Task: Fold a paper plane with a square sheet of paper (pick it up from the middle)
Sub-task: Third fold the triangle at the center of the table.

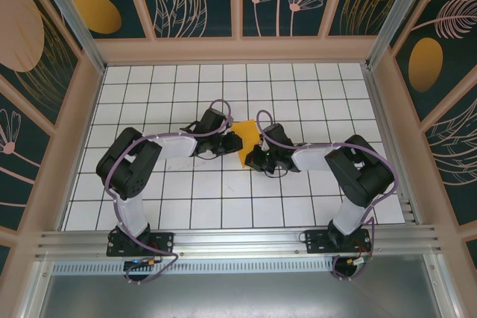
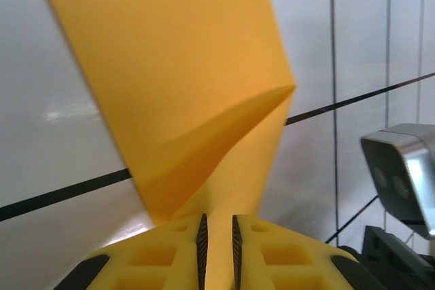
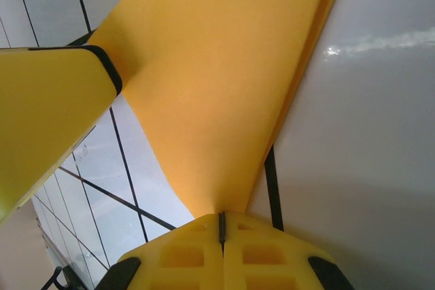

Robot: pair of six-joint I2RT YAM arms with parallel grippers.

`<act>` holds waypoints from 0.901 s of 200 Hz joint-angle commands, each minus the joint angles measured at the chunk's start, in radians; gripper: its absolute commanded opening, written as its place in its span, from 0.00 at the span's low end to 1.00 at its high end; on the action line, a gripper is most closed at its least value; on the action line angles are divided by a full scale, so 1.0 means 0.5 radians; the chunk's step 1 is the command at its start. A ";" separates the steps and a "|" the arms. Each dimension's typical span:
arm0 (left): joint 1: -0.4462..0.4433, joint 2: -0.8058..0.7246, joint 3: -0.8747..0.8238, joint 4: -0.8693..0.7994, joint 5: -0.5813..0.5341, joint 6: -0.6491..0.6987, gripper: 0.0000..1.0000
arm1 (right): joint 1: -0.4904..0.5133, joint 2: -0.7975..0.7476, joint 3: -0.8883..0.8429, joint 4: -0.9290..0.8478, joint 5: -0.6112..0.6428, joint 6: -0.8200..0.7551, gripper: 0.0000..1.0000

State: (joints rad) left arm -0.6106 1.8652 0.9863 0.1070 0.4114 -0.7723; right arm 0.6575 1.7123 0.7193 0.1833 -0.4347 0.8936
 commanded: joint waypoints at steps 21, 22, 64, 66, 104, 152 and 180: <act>-0.008 -0.026 -0.083 0.126 0.079 -0.045 0.18 | 0.013 0.041 0.062 -0.032 0.035 0.003 0.00; -0.007 -0.025 -0.083 0.126 0.081 -0.045 0.18 | 0.013 0.041 0.062 -0.032 0.035 0.002 0.00; -0.014 0.045 -0.082 0.127 0.067 -0.055 0.15 | 0.014 0.045 0.074 -0.029 0.030 0.003 0.00; -0.013 0.047 -0.079 0.127 0.063 -0.056 0.14 | 0.013 0.046 0.074 -0.025 0.029 0.002 0.00; -0.015 0.104 -0.049 0.077 -0.045 -0.012 0.12 | 0.013 0.003 0.062 0.021 0.013 -0.015 0.00; -0.012 0.120 -0.037 0.035 -0.179 0.057 0.10 | -0.017 -0.051 0.046 0.076 0.004 -0.053 0.00; -0.013 0.135 -0.040 0.013 -0.204 0.090 0.10 | -0.051 -0.004 0.073 0.095 -0.010 -0.068 0.00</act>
State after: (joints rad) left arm -0.6163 1.9079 0.9554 0.1463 0.3649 -0.7662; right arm 0.6476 1.7176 0.7315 0.1951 -0.4358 0.8886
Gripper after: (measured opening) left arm 0.103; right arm 0.061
